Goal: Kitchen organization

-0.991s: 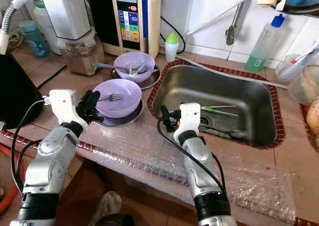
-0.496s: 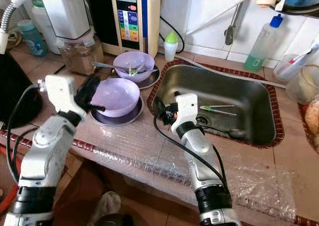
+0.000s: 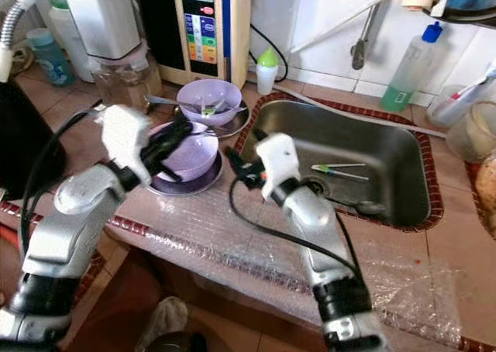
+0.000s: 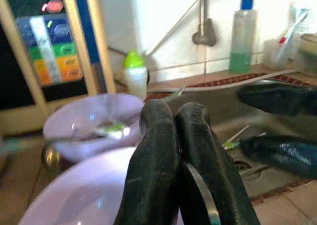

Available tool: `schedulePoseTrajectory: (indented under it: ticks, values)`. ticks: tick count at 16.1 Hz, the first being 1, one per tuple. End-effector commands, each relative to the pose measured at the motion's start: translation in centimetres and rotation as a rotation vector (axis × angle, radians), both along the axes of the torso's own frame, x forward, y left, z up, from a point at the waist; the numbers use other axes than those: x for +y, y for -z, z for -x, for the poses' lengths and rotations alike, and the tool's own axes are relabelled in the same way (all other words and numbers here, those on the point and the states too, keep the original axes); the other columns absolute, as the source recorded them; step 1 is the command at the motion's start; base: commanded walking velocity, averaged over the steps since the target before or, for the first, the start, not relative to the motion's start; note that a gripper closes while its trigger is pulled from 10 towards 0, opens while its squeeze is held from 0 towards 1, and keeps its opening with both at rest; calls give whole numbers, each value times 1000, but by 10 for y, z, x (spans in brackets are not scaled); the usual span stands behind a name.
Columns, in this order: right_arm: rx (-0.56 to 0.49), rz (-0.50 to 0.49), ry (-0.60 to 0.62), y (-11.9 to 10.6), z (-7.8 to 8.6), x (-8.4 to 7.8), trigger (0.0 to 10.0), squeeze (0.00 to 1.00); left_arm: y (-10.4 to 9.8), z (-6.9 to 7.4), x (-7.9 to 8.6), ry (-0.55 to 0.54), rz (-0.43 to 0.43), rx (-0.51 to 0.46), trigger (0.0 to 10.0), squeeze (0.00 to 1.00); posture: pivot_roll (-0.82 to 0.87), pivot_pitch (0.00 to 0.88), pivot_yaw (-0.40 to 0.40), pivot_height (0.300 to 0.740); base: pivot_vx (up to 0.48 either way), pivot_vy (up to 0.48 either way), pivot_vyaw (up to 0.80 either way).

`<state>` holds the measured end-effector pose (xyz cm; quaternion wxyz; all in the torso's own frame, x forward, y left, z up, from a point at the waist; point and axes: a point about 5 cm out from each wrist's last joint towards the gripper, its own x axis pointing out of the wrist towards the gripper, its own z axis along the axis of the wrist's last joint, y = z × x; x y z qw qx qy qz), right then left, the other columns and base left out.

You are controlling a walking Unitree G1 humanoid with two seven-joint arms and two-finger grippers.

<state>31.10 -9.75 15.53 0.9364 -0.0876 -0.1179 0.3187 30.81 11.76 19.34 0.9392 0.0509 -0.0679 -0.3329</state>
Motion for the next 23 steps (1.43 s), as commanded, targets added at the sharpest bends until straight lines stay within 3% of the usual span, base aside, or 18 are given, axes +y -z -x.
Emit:
schedulePoseTrajectory:
  ticks: [1,5,7,12,13,17,23]
  values:
    - [-69,43,-65,-14,1,5,10000,0,-12,-4,-6,33,-3,-29,0,0,70,0,-3,740,0,0,0]
    - [-130,164,-170,-17,5,12,10000,0,-23,-7,-21,121,-12,-54,0,0,56,0,10,740,0,0,0]
    - [-183,209,-127,-19,1,11,10000,0,-20,-3,-31,183,-13,-31,0,0,53,0,15,740,0,0,0]
    - [-206,232,-78,-17,-3,11,10000,0,-12,0,-37,198,-11,-2,0,0,56,0,17,740,0,0,0]
    - [-206,248,-68,-15,-5,10,0,0,-12,1,-38,212,-13,4,0,0,57,0,16,740,0,0,0]
    - [-172,256,26,-11,-18,4,0,0,-11,3,-40,223,-20,3,0,0,58,0,17,740,0,0,0]
    - [-117,231,51,-8,-24,-4,0,0,-9,3,-41,226,-32,6,0,0,53,0,20,740,0,0,0]
